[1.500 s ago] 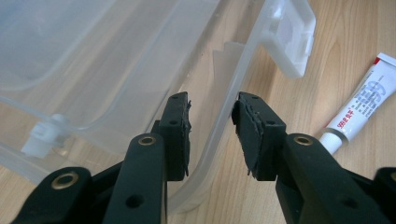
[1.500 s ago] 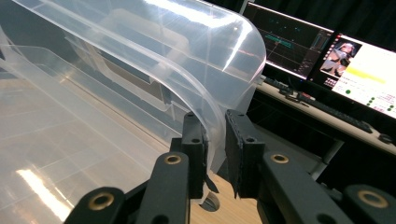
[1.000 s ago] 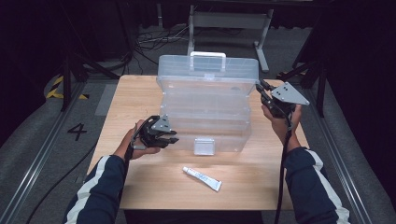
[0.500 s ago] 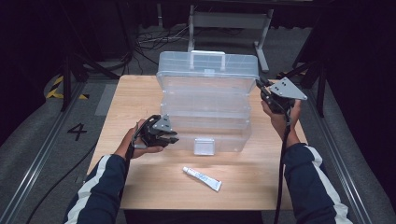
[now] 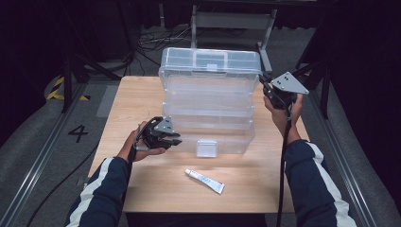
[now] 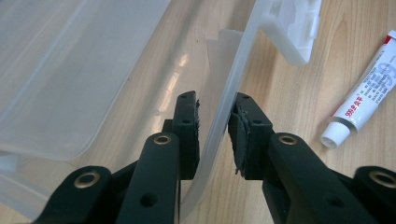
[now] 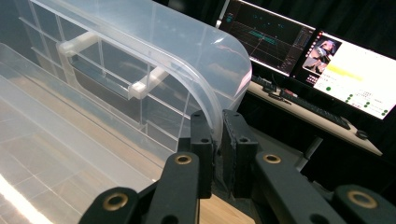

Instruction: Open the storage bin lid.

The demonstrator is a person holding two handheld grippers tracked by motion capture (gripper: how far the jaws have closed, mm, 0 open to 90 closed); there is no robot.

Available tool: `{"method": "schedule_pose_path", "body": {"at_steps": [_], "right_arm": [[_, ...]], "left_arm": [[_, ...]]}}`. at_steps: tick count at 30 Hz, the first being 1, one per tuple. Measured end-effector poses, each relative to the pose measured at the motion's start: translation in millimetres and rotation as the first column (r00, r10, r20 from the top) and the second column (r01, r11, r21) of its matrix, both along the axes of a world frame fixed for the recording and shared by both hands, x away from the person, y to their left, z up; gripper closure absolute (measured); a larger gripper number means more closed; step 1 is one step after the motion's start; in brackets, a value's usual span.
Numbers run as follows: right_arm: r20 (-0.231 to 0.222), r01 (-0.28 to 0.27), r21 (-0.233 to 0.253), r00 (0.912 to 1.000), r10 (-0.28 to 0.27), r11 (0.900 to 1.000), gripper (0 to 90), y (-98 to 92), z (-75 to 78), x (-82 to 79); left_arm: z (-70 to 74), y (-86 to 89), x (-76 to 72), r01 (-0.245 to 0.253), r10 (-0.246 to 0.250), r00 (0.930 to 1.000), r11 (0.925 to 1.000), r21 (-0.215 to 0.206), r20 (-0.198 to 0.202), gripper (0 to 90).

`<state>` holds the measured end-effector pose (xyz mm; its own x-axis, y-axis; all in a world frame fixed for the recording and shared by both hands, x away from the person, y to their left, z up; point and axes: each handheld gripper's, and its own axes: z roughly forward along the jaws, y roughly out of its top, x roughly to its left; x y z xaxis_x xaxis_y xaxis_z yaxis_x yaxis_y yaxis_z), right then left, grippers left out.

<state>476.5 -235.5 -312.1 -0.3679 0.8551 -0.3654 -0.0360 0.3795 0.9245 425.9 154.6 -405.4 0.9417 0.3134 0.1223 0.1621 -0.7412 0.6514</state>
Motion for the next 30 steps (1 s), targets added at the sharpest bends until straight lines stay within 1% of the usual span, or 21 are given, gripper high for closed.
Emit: {"method": "schedule_pose_path", "body": {"at_steps": [5,9,13,16,20,27,30], "right_arm": [[-0.009,0.004,-0.009,1.0,-0.004,1.0,84.7,0.8,3.1,5.1],[-0.023,0.001,0.002,0.9997,-0.001,1.0,84.8,-0.4,4.6,9.3],[-0.028,0.004,-0.001,0.9996,-0.004,1.0,84.9,0.2,6.7,12.9],[-0.039,0.004,0.007,0.9992,-0.004,1.0,84.9,0.4,8.4,16.6],[-0.046,0.012,0.012,0.9989,-0.011,1.0,85.1,1.2,9.9,21.0],[-0.074,0.024,0.018,0.997,-0.022,1.0,85.3,2.4,13.9,31.7],[-0.087,0.029,0.014,0.9958,-0.027,0.999,85.4,3.6,16.2,35.8]], "left_arm": [[-0.1,0.2,-0.2,0.008,-0.008,1.0,1.0,0.001,0.001,74.3],[-0.1,0.3,0.0,0.012,-0.012,0.9999,0.9999,0.001,0.004,74.8],[0.1,0.4,0.1,0.014,-0.014,0.9999,0.9999,0.003,0.004,75.0],[0.1,0.3,0.2,0.014,-0.014,0.9999,0.9999,0.002,0.003,75.1],[0.5,0.1,0.2,0.026,-0.026,0.9996,0.9996,0.012,0.014,75.8],[0.4,0.8,0.5,0.036,-0.036,0.9991,0.9993,0.014,0.021,76.6],[0.2,1.0,0.5,0.041,-0.042,0.9988,0.999,0.015,0.026,77.3]]}}
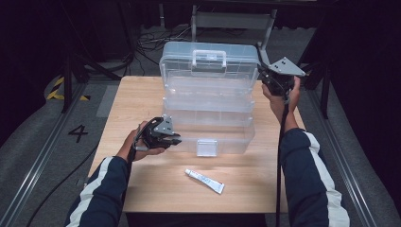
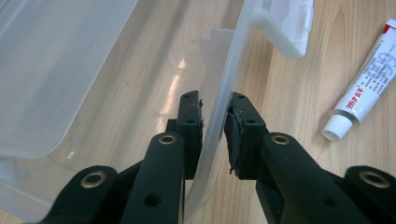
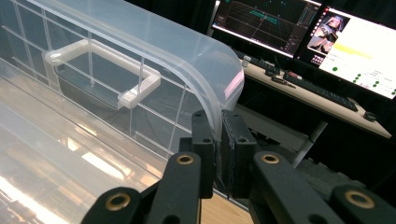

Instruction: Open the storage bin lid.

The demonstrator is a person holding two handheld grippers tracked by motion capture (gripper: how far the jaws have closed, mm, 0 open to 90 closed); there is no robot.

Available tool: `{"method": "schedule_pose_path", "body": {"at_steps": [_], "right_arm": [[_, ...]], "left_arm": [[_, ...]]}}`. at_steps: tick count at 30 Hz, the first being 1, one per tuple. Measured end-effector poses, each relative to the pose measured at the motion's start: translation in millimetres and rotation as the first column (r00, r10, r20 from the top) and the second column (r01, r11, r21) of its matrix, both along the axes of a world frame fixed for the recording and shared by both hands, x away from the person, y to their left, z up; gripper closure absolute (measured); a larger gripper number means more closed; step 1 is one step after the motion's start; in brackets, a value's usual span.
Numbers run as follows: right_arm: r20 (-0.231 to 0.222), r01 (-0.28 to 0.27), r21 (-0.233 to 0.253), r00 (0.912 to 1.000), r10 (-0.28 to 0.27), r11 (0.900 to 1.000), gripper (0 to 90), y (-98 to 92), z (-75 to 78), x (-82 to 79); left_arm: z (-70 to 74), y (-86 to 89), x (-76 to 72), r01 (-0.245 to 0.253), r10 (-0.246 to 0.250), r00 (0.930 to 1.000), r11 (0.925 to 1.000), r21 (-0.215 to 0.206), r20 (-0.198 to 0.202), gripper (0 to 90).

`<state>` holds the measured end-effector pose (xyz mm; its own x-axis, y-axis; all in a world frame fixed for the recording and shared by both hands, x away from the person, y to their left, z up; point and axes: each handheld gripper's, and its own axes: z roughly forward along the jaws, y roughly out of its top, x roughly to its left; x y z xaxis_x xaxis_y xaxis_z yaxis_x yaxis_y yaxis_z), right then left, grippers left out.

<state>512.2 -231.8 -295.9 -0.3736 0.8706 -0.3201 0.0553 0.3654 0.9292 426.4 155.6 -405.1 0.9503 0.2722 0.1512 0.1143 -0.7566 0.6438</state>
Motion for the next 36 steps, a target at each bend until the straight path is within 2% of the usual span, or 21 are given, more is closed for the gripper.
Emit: {"method": "schedule_pose_path", "body": {"at_steps": [12,20,36], "right_arm": [[-0.033,0.001,0.002,0.9994,-0.001,1.0,85.5,0.9,4.6,10.5],[-0.055,0.001,0.02,0.9985,0.0,1.0,85.6,0.3,6.6,20.8],[-0.103,0.005,0.038,0.9946,-0.001,0.999,85.6,1.3,11.5,40.2]], "left_arm": [[-0.6,0.5,1.0,0.013,-0.013,0.9999,0.9999,-0.004,0.003,78.0],[-1.6,1.6,3.4,0.039,-0.039,0.9992,0.9992,-0.012,0.001,78.9],[-1.7,0.7,2.8,0.038,-0.038,0.9993,0.9993,-0.009,0.007,79.1]]}}
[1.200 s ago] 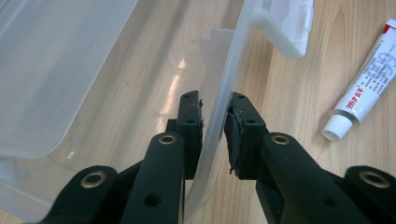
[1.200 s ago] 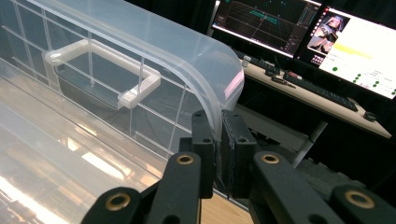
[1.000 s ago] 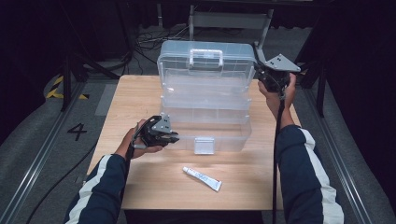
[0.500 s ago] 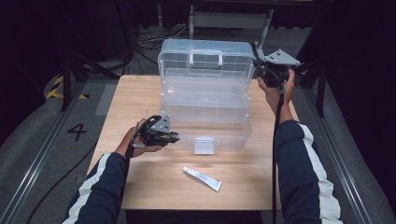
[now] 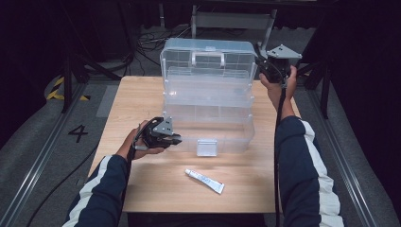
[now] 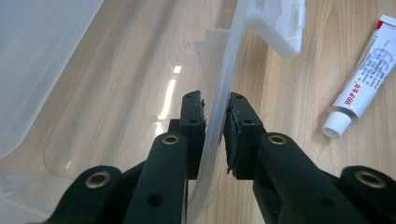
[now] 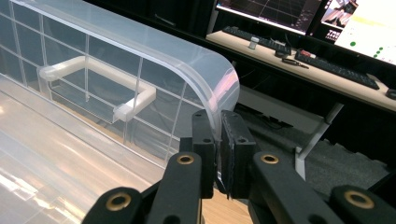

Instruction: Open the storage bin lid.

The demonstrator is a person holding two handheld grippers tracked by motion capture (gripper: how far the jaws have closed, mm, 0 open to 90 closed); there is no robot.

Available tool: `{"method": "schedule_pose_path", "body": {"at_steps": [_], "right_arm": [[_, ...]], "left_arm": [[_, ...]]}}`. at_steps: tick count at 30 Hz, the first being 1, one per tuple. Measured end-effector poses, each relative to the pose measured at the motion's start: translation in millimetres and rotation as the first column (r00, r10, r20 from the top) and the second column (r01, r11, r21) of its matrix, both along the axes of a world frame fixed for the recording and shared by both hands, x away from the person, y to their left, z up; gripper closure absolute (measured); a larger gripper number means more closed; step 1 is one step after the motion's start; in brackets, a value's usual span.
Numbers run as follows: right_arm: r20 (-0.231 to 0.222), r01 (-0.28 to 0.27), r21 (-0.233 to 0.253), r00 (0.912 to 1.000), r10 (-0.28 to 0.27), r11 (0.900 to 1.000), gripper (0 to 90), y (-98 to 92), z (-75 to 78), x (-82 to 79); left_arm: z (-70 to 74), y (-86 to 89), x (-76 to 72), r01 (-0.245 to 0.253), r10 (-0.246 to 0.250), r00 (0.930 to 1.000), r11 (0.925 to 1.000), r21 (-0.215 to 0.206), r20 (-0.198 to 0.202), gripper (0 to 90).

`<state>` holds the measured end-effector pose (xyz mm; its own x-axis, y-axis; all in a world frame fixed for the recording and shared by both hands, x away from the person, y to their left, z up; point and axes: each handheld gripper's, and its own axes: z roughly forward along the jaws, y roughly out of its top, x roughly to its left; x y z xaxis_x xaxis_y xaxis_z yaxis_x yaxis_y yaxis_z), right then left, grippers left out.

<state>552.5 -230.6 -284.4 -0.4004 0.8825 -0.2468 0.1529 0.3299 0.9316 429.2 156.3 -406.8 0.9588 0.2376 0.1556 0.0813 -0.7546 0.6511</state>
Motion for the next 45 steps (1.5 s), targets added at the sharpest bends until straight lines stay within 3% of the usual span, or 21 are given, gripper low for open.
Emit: {"method": "schedule_pose_path", "body": {"at_steps": [23,45], "right_arm": [[-0.021,0.003,0.005,0.9998,-0.003,1.0,85.4,0.8,1.0,9.7],[-0.062,0.004,0.015,0.998,-0.003,1.0,85.2,0.9,1.7,28.7]], "left_arm": [[-0.7,0.3,1.2,0.011,-0.011,0.9999,0.9999,-0.005,-0.004,79.3],[-0.9,0.8,1.1,0.01,-0.01,0.9999,0.9999,-0.007,-0.006,79.3]]}}
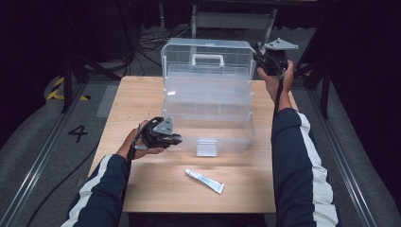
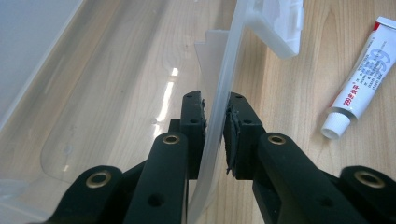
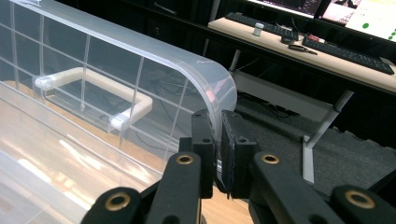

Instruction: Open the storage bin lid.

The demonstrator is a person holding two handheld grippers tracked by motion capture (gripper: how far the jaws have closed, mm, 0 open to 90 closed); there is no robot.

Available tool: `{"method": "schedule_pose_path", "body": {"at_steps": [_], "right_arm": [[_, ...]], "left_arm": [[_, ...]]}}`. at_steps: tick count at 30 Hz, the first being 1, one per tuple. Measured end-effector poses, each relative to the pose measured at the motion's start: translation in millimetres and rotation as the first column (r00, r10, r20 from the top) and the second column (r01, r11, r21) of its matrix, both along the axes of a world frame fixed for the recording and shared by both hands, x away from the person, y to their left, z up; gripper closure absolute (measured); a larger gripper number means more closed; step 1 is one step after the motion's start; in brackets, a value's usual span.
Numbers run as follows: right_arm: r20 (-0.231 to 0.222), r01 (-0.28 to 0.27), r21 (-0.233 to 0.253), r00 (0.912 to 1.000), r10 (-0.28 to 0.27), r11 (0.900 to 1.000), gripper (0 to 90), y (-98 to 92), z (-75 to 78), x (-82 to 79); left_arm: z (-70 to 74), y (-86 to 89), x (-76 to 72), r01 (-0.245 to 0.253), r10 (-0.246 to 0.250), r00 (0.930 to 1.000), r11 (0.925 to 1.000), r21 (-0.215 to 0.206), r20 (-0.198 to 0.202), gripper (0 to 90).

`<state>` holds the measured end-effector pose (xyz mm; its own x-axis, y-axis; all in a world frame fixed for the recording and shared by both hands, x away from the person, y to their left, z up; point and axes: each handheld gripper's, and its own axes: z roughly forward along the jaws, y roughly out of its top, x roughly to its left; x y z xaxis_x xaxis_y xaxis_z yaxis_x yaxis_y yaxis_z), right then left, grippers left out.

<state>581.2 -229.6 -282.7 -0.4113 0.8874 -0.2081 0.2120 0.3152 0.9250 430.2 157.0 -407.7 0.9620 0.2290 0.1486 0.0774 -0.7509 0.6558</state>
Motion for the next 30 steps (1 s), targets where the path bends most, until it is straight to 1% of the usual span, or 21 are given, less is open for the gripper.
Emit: {"method": "schedule_pose_path", "body": {"at_steps": [3,7,10,17,20,24,27,30], "right_arm": [[0.0,0.0,-0.004,1.0,0.0,1.0,85.0,0.8,-0.7,1.9],[-0.003,0.001,0.002,1.0,-0.001,1.0,85.1,0.2,-1.0,4.4],[-0.011,0.003,-0.006,0.9999,-0.004,1.0,85.0,0.9,-0.6,8.4],[-0.026,0.003,-0.006,0.9996,-0.003,1.0,84.9,0.7,-2.4,17.8],[-0.026,0.007,-0.011,0.9996,-0.008,1.0,84.9,1.8,-3.5,20.8],[-0.037,0.013,-0.006,0.9992,-0.013,1.0,84.9,2.0,-4.5,25.1],[-0.039,0.016,-0.014,0.9991,-0.016,1.0,84.9,3.1,-4.9,27.7],[-0.042,0.02,-0.009,0.9989,-0.021,1.0,84.9,3.2,-6.4,30.7]], "left_arm": [[0.0,-0.2,-0.2,-0.002,0.002,1.0,1.0,0.0,-0.001,79.2],[0.0,-0.1,-0.2,-0.003,0.003,1.0,1.0,-0.001,0.0,79.1],[0.0,-0.2,-0.3,-0.005,0.005,1.0,1.0,0.0,-0.001,79.0],[-0.1,-0.2,0.1,-0.001,0.001,1.0,1.0,-0.001,-0.001,79.1],[-0.2,-0.1,-0.1,-0.002,0.002,1.0,1.0,-0.002,-0.001,79.1],[-0.2,-0.2,0.1,-0.001,0.001,1.0,1.0,-0.001,0.0,79.1],[-0.3,-0.1,0.1,-0.002,0.002,1.0,1.0,-0.003,-0.002,79.0],[-0.6,-0.1,0.2,-0.002,0.002,1.0,1.0,-0.007,-0.004,78.9]]}}
